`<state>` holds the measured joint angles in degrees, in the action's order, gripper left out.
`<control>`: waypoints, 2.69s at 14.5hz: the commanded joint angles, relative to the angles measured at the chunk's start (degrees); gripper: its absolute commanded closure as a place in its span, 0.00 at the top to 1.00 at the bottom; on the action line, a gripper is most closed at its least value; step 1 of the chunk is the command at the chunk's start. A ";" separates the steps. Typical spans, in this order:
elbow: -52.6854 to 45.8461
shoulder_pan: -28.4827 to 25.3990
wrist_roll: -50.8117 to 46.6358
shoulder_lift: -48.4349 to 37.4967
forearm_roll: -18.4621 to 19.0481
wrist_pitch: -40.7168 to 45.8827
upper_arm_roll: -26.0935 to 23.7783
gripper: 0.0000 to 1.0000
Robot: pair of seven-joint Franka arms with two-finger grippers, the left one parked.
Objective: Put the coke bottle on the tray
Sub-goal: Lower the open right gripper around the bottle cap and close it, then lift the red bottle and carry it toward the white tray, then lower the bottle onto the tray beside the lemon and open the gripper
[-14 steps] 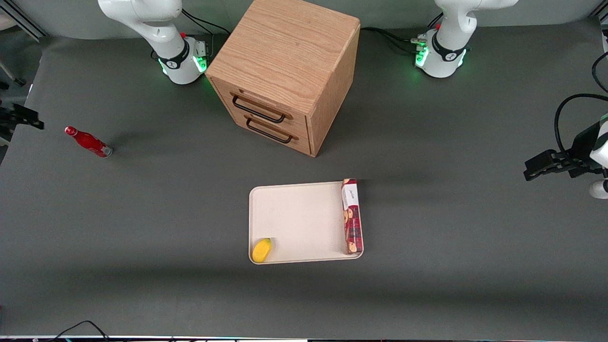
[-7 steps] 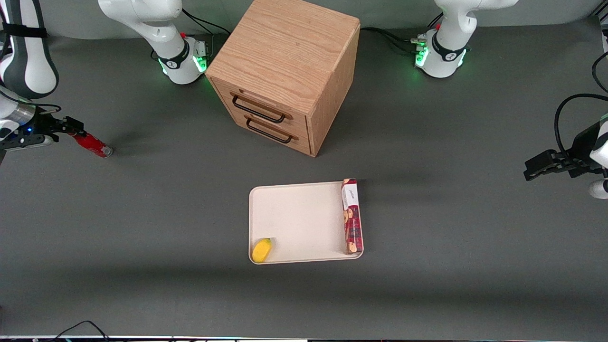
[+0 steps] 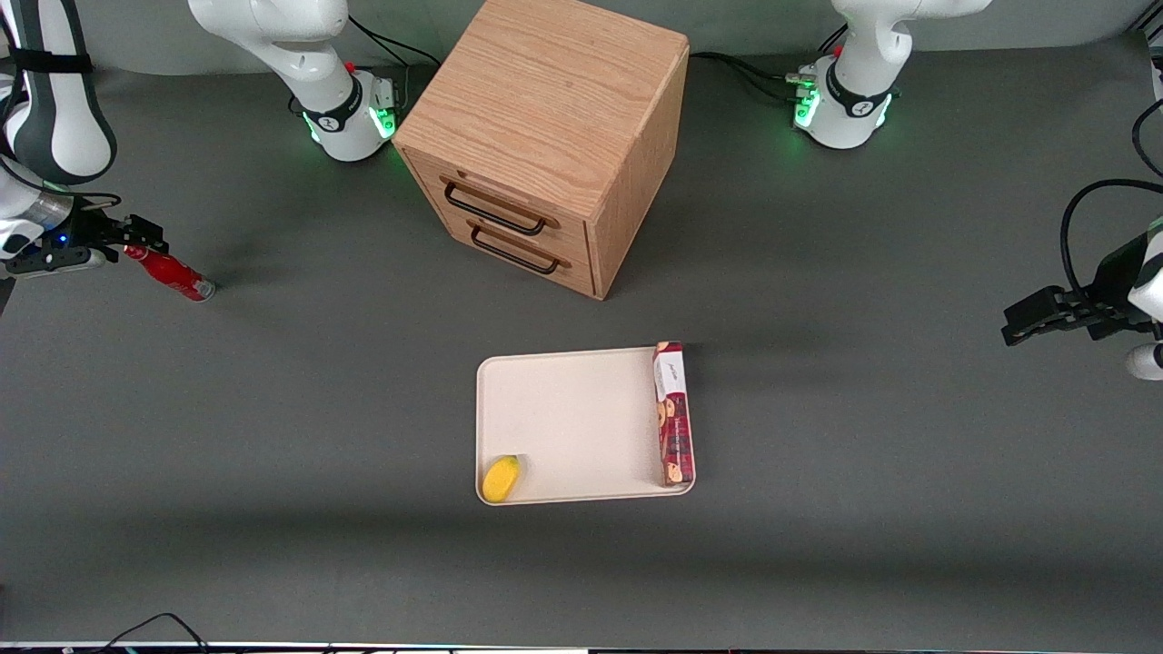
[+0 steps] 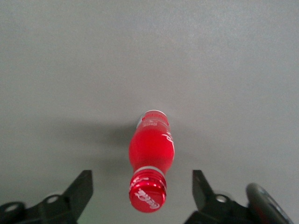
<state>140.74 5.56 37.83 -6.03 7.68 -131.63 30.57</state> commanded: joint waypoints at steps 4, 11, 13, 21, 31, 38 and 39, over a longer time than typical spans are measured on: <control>1.38 0.16 2.16 -1.71 2.24 -1.00 0.36 0.00; -5.97 -0.55 1.02 -4.25 3.48 9.50 -3.57 0.00; -15.80 -0.64 1.02 -3.73 2.26 20.31 -7.79 0.00; -54.56 -0.55 -14.93 5.39 -5.92 47.31 -31.94 0.00; -67.27 -2.75 -77.87 30.52 4.16 37.87 -66.58 0.00; -59.72 -5.46 -94.06 39.42 10.41 22.49 -68.54 0.00; -58.84 -5.73 -96.60 40.73 12.16 21.25 -68.54 0.00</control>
<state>80.27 0.41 -53.18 33.82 16.50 -107.94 -37.18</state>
